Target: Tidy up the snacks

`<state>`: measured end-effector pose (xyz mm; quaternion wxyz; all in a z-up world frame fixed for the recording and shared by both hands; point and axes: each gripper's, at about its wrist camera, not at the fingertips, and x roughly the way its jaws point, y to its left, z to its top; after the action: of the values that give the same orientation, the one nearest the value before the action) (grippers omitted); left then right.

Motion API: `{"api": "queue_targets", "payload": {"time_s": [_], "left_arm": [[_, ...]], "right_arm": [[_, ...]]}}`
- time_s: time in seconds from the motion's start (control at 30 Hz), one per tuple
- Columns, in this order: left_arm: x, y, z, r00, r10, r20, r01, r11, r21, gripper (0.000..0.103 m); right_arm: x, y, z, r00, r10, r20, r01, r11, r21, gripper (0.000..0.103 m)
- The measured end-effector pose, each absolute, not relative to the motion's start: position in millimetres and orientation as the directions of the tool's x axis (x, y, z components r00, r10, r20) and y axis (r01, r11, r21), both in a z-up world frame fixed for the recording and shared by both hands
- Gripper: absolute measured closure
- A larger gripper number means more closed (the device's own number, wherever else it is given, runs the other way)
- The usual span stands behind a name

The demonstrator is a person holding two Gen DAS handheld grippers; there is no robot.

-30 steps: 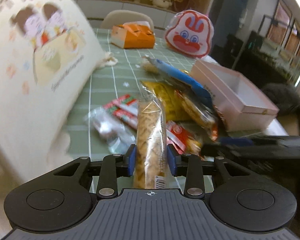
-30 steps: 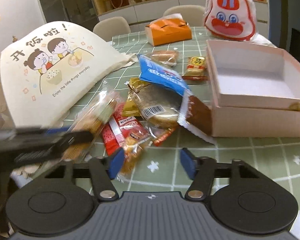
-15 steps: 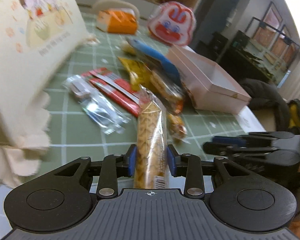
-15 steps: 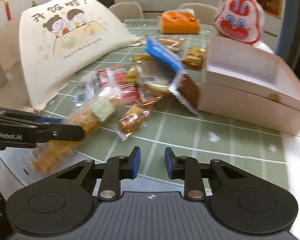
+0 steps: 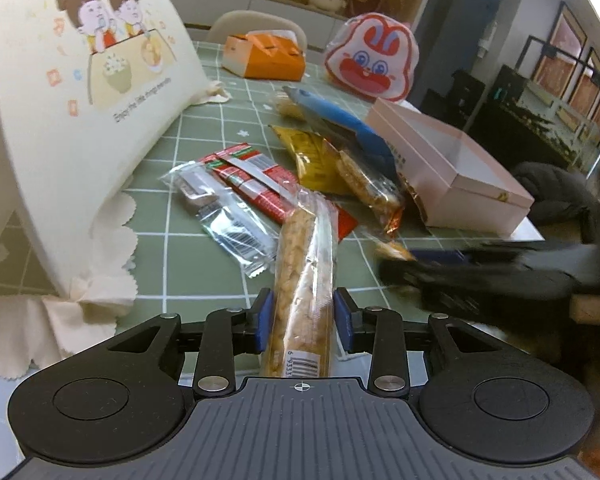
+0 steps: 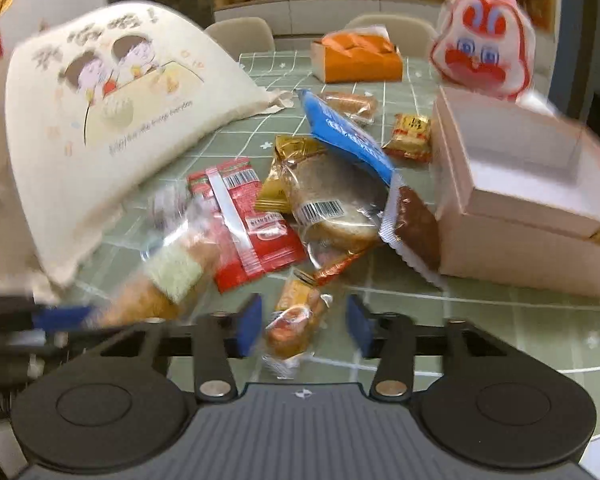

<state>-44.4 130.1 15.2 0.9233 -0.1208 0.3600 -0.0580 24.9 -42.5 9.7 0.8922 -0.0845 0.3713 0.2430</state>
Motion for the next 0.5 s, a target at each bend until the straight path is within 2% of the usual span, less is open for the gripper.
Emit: {"api": "queue_targets", "payload": {"time_s": [0.1, 0.3, 0.4, 0.5], "left_arm": [[-44, 118, 17, 0.729, -0.209, -0.652, 0.056, 0.968, -0.246, 0.067], [-60, 79, 21, 0.65, -0.4, -0.647, 0.218, 0.913, -0.345, 0.067], [-61, 61, 39, 0.639, -0.488, -0.594, 0.282, 0.867, -0.41, 0.068], [-51, 46, 83, 0.69, -0.526, -0.497, 0.357, 0.845, -0.398, 0.068]], "right_arm": [[6, -64, 18, 0.594, 0.393, -0.702, -0.518, 0.855, 0.041, 0.079], [-27, -138, 36, 0.626, 0.363, -0.69, -0.462, 0.886, 0.047, 0.082], [-32, -177, 52, 0.651, 0.351, -0.673, -0.403, 0.911, 0.085, 0.083], [-30, -209, 85, 0.714, 0.352, -0.605, -0.364, 0.925, 0.108, 0.083]]}}
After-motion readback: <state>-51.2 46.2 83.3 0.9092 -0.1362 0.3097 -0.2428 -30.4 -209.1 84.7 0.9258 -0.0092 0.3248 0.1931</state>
